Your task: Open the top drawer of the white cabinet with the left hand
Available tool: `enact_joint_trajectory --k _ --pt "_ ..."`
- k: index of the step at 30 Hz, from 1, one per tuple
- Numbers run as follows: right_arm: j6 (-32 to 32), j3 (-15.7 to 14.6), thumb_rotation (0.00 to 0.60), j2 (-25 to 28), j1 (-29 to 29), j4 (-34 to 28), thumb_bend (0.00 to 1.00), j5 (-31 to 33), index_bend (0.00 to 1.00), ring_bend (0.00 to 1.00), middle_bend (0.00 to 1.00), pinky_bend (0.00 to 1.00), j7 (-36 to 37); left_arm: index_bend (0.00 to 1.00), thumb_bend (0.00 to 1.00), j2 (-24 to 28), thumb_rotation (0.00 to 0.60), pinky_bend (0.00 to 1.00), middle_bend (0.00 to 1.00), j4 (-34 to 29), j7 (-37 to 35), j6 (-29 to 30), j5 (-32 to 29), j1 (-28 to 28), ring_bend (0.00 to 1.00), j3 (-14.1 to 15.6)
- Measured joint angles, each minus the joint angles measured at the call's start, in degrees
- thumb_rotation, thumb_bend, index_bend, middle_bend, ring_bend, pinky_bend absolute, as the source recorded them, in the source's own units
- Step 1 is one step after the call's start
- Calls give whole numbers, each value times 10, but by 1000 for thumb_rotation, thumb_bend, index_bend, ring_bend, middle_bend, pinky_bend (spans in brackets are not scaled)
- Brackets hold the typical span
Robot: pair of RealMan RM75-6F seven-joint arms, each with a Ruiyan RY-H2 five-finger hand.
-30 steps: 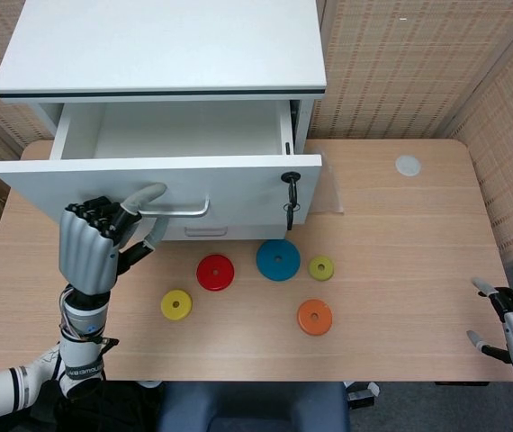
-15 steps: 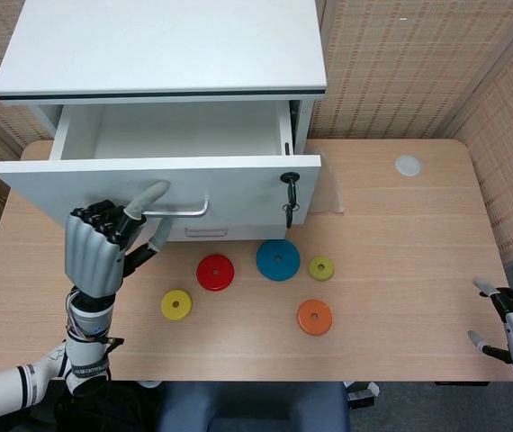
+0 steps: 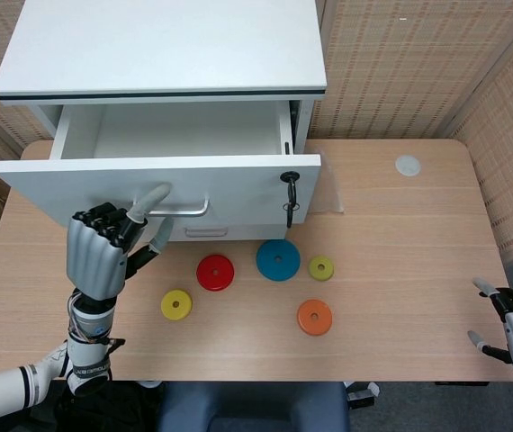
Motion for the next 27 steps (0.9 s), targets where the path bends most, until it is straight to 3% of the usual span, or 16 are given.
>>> enact_joint_trajectory --k 12,27 --pt "0 0 600 1 -1 -1 161 0 170 213 302 227 0 254 353 -6 600 1000 1000 -4 0 38 22 33 1000 22" --pt "1 0 600 5 -1 -14 160 0 170 213 302 227 -11 290 353 41 600 1000 999 14 -32 138 15 162 990 68"
